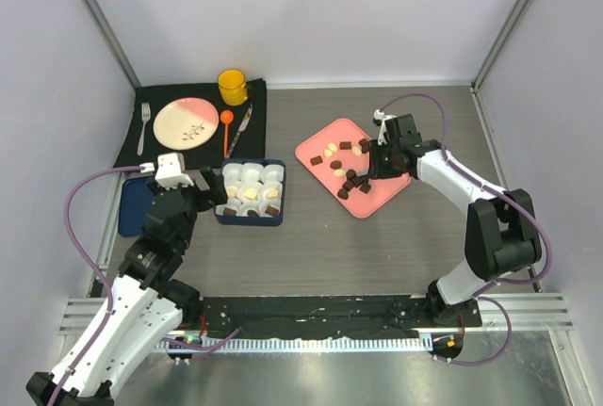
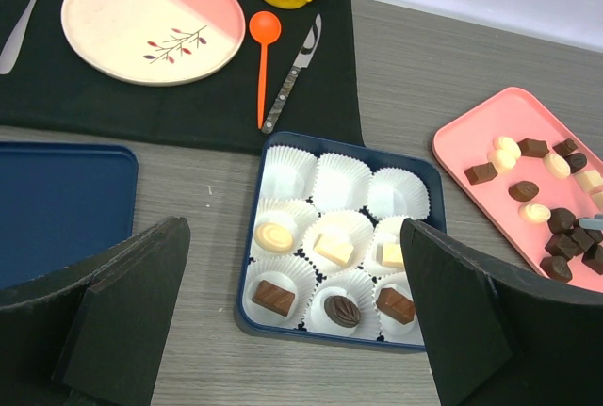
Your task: Pack the chocolate
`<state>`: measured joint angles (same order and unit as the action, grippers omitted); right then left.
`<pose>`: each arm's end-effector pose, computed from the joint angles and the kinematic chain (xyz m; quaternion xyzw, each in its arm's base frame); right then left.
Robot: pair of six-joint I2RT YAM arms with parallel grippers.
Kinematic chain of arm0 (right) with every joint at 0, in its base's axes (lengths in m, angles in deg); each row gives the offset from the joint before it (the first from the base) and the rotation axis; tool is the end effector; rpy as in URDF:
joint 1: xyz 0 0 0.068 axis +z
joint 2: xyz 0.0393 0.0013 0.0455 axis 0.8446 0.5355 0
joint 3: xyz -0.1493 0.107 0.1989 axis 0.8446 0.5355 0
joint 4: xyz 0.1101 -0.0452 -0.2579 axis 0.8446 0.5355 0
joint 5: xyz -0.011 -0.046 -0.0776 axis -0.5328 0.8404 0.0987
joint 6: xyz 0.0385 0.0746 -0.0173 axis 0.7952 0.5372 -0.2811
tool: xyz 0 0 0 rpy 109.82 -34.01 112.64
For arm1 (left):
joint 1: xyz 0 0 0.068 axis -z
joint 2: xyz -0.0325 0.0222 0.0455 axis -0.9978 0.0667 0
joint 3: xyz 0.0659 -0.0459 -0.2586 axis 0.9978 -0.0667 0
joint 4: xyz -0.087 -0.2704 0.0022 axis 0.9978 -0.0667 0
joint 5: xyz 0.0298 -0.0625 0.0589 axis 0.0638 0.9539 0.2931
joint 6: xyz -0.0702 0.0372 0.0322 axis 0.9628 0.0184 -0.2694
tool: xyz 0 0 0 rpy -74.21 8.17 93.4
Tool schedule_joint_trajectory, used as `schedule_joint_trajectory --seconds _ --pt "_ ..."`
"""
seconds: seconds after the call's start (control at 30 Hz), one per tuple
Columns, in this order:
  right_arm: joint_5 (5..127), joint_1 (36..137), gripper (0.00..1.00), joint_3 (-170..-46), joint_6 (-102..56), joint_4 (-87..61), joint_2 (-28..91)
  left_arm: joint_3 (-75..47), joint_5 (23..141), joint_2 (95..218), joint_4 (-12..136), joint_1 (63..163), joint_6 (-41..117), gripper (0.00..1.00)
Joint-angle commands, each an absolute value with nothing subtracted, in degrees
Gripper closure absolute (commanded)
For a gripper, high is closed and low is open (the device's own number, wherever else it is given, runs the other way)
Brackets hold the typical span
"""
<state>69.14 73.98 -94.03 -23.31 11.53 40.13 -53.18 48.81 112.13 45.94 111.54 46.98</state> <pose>0.3560 0.1105 0.1822 -0.0942 0.9438 0.0983 0.3011 0.1966 -0.0581 0.2866 -0.1042 0.7655 -0.0859 0.6291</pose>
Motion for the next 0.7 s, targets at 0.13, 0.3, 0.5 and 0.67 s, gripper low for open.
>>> schedule_joint_trajectory --seconds 0.13,0.3,0.5,0.67 --pt "73.0 74.6 0.64 -96.8 -22.8 9.1 40.9 -50.9 49.0 112.2 47.9 111.3 46.7 0.00" --pt "72.8 74.8 0.65 -96.7 -23.5 11.3 40.8 -50.9 49.0 112.2 47.9 111.2 46.7 0.01" --pt "71.9 75.0 0.65 -96.3 -24.0 14.0 40.8 -50.9 49.1 112.2 48.0 111.2 46.8 0.00" --pt "71.8 75.0 0.65 -96.5 -23.2 14.7 40.9 -50.9 49.2 112.2 48.0 111.2 46.7 0.00"
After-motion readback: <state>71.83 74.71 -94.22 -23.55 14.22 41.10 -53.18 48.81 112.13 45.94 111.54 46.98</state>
